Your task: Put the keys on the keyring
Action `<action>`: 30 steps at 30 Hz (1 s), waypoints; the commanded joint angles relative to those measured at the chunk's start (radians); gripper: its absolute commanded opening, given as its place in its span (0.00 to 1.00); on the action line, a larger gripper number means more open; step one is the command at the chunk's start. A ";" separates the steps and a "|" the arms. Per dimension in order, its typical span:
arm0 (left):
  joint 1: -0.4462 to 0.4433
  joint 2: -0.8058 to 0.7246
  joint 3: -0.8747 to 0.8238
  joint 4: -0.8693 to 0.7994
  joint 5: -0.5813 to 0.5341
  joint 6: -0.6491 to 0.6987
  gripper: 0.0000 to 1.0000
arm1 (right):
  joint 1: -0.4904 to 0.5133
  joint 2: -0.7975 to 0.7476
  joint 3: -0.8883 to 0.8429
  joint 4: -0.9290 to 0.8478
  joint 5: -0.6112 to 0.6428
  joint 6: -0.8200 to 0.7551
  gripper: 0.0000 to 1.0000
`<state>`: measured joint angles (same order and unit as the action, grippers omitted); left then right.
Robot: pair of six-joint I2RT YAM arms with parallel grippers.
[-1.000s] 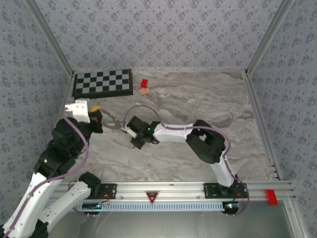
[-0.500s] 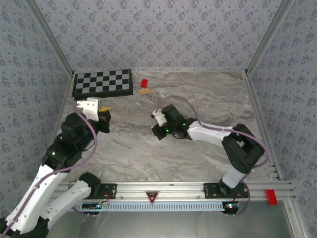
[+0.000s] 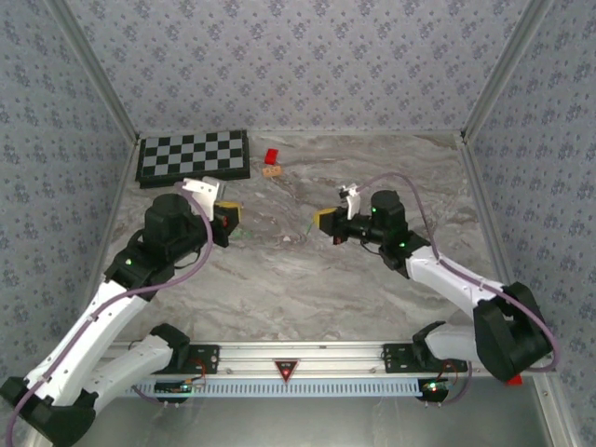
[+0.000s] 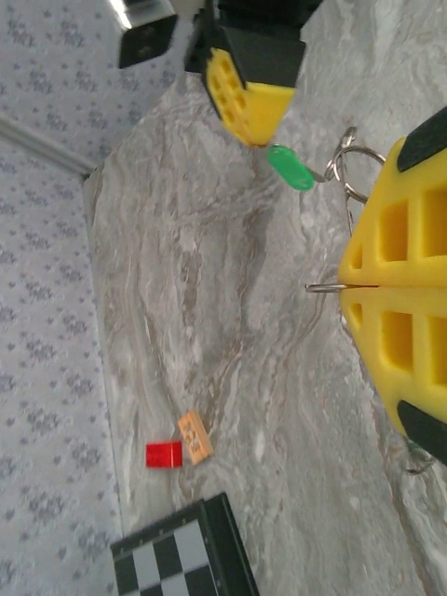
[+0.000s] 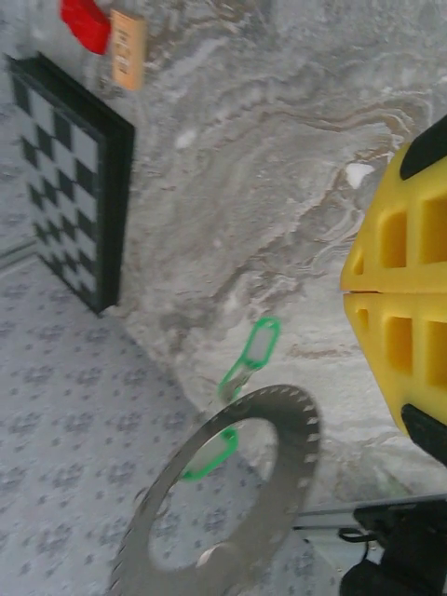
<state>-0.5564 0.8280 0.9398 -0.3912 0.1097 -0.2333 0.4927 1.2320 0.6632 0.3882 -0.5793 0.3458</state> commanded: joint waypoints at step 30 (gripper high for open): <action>-0.212 0.220 0.093 0.138 0.229 0.306 0.00 | 0.125 -0.288 -0.145 0.209 0.079 -0.387 0.00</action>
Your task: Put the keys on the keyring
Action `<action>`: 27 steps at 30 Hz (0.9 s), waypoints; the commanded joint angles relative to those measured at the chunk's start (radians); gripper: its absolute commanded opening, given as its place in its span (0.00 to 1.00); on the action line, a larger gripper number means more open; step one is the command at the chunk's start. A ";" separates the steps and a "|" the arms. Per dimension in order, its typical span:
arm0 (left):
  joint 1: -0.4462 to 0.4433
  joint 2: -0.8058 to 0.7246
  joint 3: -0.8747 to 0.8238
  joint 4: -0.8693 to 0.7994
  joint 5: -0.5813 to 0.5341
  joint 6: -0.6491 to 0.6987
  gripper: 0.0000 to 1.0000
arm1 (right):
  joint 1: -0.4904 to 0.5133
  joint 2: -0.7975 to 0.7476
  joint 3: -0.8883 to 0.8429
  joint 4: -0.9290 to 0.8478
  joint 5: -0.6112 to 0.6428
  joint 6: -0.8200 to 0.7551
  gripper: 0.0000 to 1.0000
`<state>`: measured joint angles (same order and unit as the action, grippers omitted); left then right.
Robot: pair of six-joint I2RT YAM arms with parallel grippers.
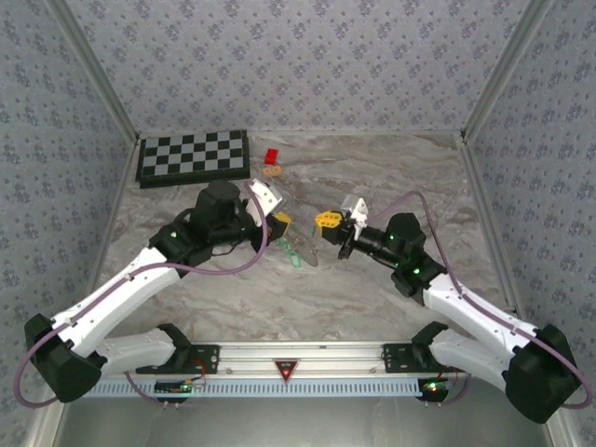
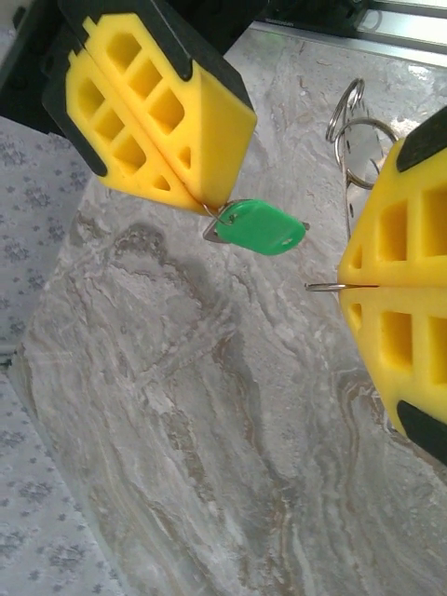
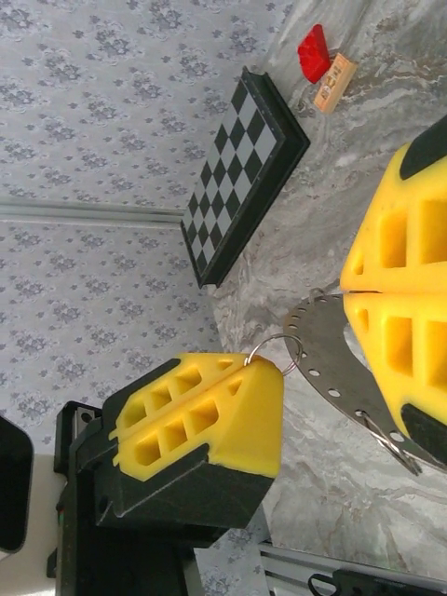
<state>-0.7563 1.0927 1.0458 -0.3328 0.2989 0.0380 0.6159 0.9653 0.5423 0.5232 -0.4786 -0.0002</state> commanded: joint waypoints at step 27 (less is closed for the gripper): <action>-0.052 -0.070 -0.026 0.074 0.113 0.085 0.00 | 0.073 0.024 0.021 0.085 -0.107 -0.119 0.00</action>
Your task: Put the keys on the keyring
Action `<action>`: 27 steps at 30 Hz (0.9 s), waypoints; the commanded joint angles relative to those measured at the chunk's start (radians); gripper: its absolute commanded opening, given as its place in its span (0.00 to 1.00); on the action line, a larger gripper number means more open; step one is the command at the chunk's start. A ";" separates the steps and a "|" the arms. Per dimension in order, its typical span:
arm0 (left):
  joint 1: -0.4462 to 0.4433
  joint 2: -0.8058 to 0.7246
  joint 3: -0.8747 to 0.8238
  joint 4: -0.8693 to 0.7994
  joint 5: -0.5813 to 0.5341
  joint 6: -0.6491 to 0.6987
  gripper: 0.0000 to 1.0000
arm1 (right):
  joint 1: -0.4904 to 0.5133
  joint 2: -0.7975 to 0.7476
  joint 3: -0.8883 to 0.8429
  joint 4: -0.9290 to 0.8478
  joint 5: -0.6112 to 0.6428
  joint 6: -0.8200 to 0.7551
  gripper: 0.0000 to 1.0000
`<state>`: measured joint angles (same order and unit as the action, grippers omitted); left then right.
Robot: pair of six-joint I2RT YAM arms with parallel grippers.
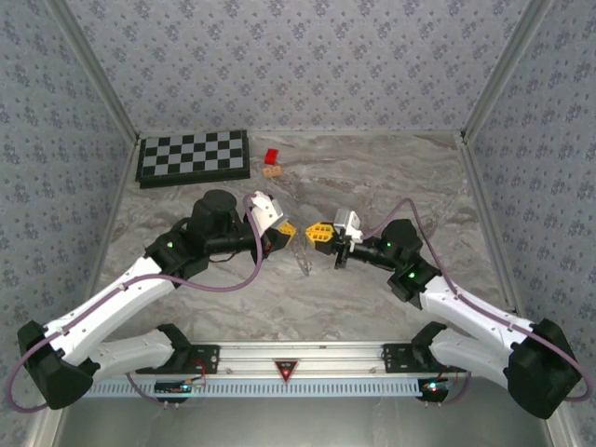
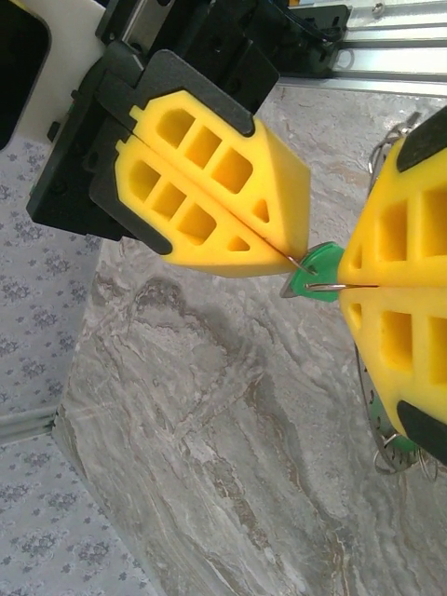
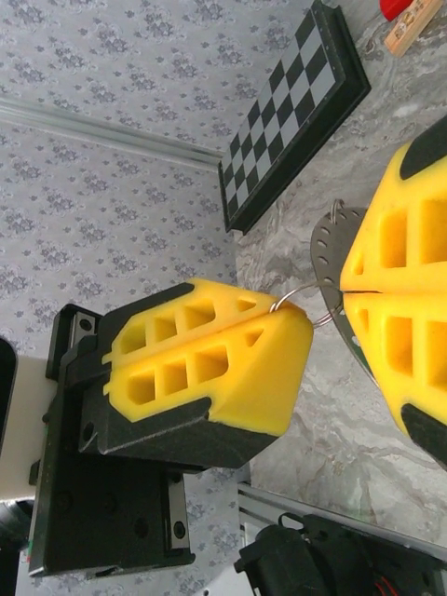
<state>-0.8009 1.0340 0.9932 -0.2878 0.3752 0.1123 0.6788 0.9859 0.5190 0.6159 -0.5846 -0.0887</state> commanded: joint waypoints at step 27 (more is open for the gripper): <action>-0.007 0.001 0.039 0.011 0.017 0.032 0.00 | 0.011 -0.010 0.048 -0.035 0.052 -0.048 0.00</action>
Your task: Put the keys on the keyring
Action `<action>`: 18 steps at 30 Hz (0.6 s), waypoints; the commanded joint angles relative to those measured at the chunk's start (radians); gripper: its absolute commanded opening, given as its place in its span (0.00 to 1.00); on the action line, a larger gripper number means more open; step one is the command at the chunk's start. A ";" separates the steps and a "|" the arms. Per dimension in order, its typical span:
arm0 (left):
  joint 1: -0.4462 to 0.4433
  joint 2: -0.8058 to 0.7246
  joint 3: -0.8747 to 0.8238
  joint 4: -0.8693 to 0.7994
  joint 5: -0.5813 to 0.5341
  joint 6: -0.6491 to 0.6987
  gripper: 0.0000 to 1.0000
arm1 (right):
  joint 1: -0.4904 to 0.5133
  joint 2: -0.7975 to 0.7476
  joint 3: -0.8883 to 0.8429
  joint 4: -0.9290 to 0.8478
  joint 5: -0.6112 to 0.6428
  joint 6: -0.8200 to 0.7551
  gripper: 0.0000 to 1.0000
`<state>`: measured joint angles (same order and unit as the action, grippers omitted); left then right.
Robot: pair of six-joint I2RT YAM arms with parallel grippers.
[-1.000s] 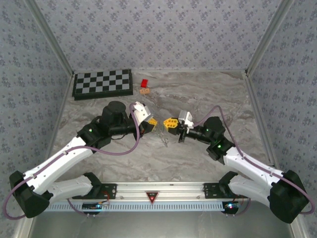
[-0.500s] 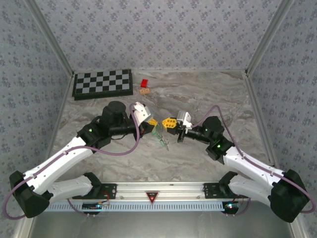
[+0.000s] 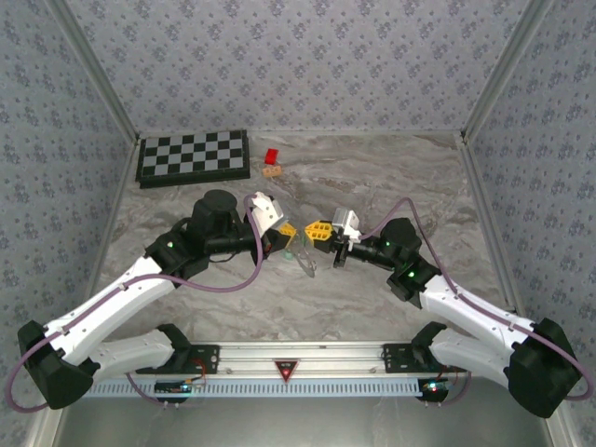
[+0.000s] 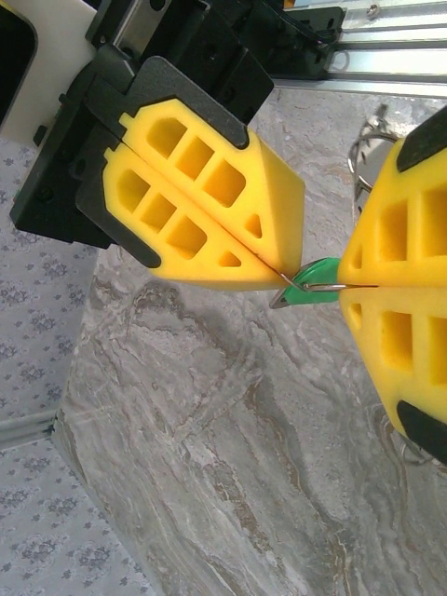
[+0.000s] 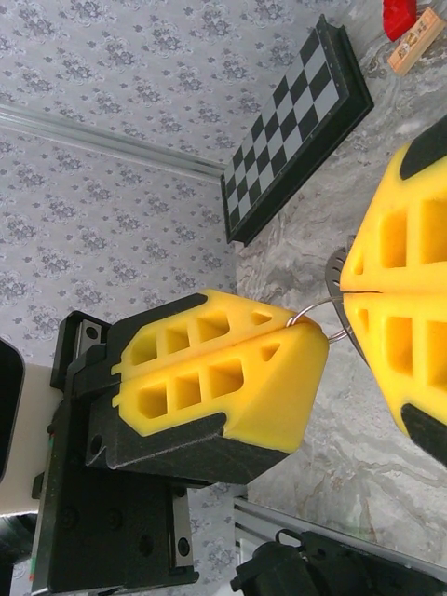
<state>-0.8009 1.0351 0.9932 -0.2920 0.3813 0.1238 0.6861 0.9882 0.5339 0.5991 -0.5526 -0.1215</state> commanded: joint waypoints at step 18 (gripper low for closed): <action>-0.011 -0.008 0.070 -0.014 -0.003 0.038 0.00 | 0.000 -0.073 0.027 -0.030 0.055 -0.006 0.00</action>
<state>-0.8009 1.0508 1.0153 -0.3225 0.3737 0.1421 0.6861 0.9401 0.5339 0.5743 -0.5083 -0.1242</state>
